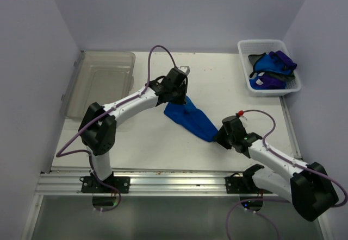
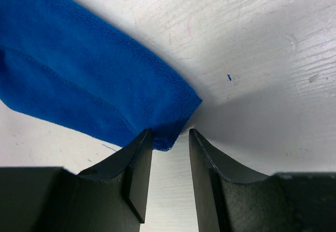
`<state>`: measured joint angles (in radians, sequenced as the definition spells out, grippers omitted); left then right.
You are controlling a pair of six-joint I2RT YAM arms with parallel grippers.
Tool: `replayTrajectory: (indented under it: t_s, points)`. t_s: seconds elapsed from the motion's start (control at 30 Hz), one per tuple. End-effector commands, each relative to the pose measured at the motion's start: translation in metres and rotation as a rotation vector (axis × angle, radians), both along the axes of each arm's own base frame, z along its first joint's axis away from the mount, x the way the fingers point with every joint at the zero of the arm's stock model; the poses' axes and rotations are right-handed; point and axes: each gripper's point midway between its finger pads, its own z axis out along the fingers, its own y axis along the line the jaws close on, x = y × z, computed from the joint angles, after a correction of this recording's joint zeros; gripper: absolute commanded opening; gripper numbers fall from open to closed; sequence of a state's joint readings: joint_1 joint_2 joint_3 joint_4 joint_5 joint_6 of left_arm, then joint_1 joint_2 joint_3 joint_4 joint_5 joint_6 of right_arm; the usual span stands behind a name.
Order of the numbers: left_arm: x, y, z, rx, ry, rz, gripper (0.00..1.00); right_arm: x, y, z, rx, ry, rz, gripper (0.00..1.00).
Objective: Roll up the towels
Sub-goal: Flatten the towel
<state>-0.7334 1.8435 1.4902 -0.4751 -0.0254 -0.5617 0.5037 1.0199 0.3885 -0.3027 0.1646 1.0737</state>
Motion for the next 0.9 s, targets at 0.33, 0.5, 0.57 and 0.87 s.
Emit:
replayTrajectory:
  t_s: [0.33,0.5,0.57,0.87]
  points:
    - [0.004,-0.004,0.025,-0.072,-0.047,0.001,0.00,0.014,0.003,0.012,0.027,-0.056,-0.039,0.07]
    - [0.005,-0.003,0.030,-0.068,-0.056,0.005,0.00,0.013,-0.001,0.022,0.018,-0.075,-0.041,0.00]
    - [0.005,-0.001,0.034,-0.060,-0.064,0.009,0.00,0.012,-0.003,0.027,0.013,-0.084,-0.045,0.00]
    - [0.027,0.022,0.079,-0.071,-0.134,0.073,0.00,0.049,-0.014,0.093,-0.041,-0.239,-0.039,0.00]
